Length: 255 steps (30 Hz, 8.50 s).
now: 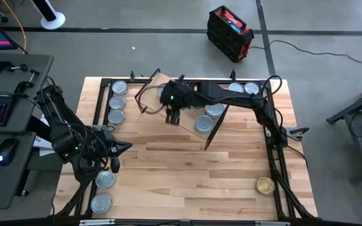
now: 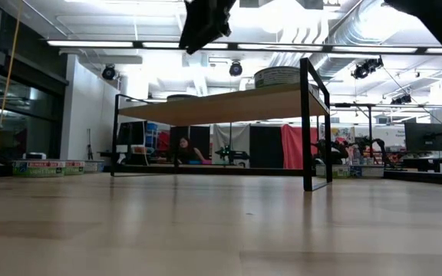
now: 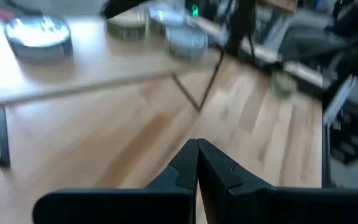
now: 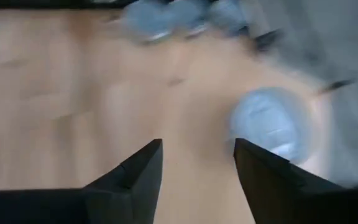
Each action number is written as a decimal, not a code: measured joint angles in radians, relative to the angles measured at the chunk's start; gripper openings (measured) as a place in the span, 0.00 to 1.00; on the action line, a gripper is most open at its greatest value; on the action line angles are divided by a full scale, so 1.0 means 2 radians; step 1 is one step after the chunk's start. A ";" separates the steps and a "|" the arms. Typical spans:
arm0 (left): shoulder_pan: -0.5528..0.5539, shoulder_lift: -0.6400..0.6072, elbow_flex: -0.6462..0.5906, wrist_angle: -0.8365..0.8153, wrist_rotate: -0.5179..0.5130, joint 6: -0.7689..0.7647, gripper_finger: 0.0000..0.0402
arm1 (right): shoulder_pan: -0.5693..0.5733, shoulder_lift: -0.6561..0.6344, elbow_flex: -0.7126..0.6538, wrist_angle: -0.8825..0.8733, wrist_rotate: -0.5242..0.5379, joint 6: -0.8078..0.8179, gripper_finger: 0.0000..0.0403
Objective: Stack canned seafood by type on shelf
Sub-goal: Stack the white-green tuna can on top of the other white-green tuna cans on the shelf
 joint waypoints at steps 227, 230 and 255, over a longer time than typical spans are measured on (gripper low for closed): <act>-0.026 0.178 -0.181 0.462 0.175 -0.125 0.00 | 0.143 0.020 -0.258 0.201 -0.114 -0.207 0.69; -0.024 0.178 -0.181 0.462 0.175 -0.137 0.00 | 0.143 0.024 -0.258 0.198 -0.092 -0.242 0.69; -0.017 0.178 -0.180 0.441 0.175 -0.140 0.00 | 0.165 0.025 -0.258 0.173 -0.133 -0.150 0.69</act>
